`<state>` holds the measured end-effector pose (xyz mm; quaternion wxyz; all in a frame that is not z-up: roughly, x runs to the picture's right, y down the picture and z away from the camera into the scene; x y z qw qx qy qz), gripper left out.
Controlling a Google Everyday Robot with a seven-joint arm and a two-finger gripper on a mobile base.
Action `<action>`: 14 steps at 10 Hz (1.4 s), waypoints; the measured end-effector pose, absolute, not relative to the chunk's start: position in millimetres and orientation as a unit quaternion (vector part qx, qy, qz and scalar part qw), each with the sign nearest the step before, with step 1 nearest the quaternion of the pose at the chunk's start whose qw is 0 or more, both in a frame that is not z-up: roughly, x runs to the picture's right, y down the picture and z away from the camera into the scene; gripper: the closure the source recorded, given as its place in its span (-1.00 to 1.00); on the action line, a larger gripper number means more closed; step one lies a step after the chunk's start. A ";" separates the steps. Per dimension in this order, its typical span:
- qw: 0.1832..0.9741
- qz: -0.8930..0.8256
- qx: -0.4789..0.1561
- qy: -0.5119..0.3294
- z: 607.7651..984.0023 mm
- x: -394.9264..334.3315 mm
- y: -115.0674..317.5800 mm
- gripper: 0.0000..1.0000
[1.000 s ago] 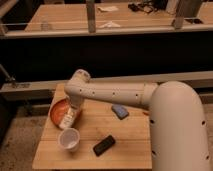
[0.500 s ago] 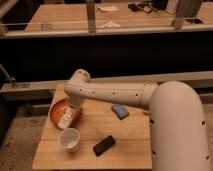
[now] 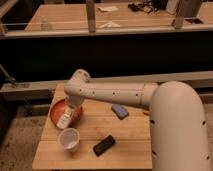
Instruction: Place the bottle in the ceramic bowl
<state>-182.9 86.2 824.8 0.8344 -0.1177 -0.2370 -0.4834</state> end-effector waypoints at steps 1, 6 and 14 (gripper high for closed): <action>0.834 -0.483 -0.118 -0.237 824.6 -182.8 86.4 0.01; 0.835 -0.482 -0.118 -0.239 823.8 -181.6 87.7 0.01; 0.835 -0.482 -0.117 -0.240 824.8 -179.8 87.3 0.25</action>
